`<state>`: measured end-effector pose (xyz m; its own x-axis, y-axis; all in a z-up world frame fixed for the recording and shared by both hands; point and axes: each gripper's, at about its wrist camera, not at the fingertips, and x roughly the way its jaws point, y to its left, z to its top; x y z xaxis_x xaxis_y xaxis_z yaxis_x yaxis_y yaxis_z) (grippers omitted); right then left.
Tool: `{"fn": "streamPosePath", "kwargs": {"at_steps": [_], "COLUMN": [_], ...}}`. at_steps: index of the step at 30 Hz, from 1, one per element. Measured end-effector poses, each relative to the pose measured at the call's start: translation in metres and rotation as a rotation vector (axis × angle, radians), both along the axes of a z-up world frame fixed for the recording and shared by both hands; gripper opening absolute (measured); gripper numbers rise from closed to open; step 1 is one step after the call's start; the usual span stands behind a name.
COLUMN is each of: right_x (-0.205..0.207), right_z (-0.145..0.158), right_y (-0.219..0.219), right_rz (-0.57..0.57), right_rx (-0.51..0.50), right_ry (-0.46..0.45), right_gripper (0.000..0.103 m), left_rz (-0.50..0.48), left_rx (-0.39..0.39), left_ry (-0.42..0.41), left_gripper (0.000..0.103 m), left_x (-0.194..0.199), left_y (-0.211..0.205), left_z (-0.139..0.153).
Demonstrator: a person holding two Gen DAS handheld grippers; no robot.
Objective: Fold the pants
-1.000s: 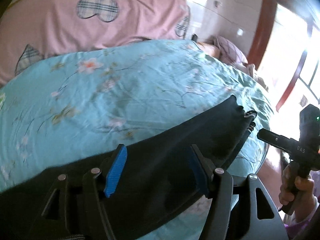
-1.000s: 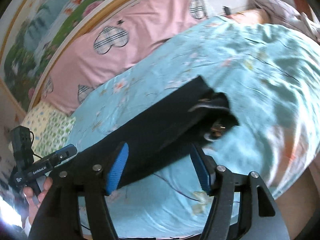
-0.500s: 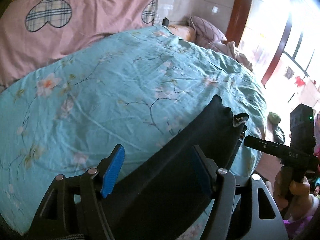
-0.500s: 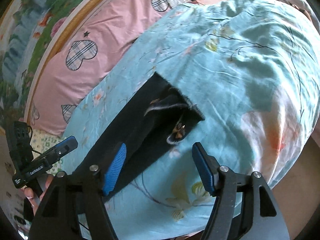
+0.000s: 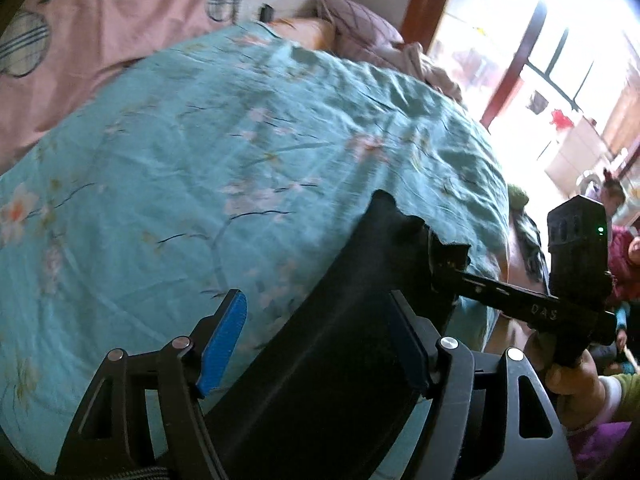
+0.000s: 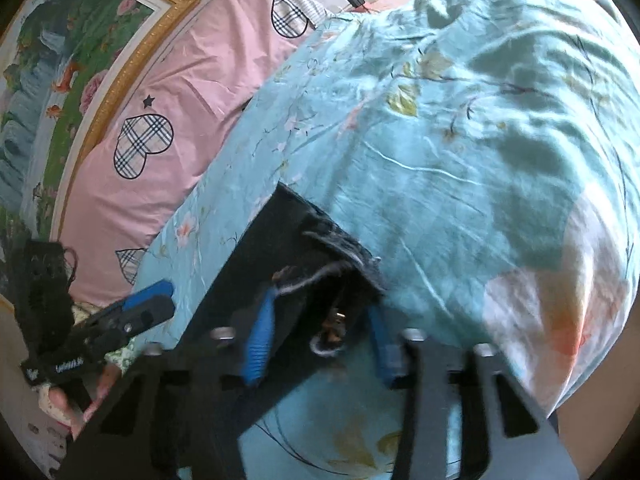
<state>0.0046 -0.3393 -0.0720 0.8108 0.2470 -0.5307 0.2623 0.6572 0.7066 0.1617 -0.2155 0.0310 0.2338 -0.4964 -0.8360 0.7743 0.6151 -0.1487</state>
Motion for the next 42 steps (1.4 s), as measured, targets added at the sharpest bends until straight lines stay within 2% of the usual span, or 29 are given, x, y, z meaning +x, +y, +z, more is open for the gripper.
{"fn": "streamPosePath", "kwargs": {"at_steps": [1, 2, 10, 14, 18, 20, 21, 22, 30, 36, 42], "right_x": [-0.002, -0.004, -0.025, -0.025, -0.026, -0.026, -0.026, -0.027, -0.028, -0.033, -0.032], "right_z": [-0.002, -0.005, -0.016, -0.018, -0.019, -0.023, -0.024, -0.024, -0.009, 0.014, 0.038], "right_y": [-0.002, -0.005, -0.016, -0.019, -0.018, -0.019, -0.02, -0.019, -0.015, -0.005, 0.011], "right_rz": [0.01, 0.026, 0.092, 0.102, 0.112, 0.115, 0.116, 0.118, 0.145, 0.205, 0.272], "right_rx": [0.007, 0.019, 0.069, 0.093, 0.076, 0.086, 0.086, 0.084, 0.052, 0.032, 0.028], "right_ry": [-0.006, -0.016, -0.082, -0.104, -0.115, -0.117, -0.121, -0.125, -0.168, -0.265, -0.345], "right_gripper": [0.017, 0.016, 0.014, 0.014, 0.014, 0.014, 0.014, 0.014, 0.014, 0.014, 0.014], "left_rz": [-0.012, -0.028, -0.149, -0.206, -0.224, -0.22, -0.214, -0.206, -0.19, -0.157, -0.131], "left_rx": [0.005, 0.014, 0.057, 0.079, 0.08, 0.055, 0.044, 0.027, -0.047, -0.136, -0.189], "left_ry": [0.005, 0.012, 0.096, 0.153, 0.194, 0.208, 0.216, 0.222, 0.151, 0.107, 0.066], "left_gripper": [0.072, 0.072, 0.072, 0.064, 0.05, 0.035, 0.021, 0.015, 0.01, 0.01, 0.01], "left_x": [0.001, 0.002, 0.01, 0.012, 0.015, 0.018, 0.019, 0.021, 0.007, -0.002, -0.013], "left_y": [-0.006, -0.013, -0.066, -0.087, -0.098, -0.098, -0.098, -0.096, -0.075, -0.048, -0.024], "left_z": [-0.002, -0.004, -0.023, -0.035, -0.047, -0.046, -0.045, -0.042, -0.015, 0.017, 0.038]}}
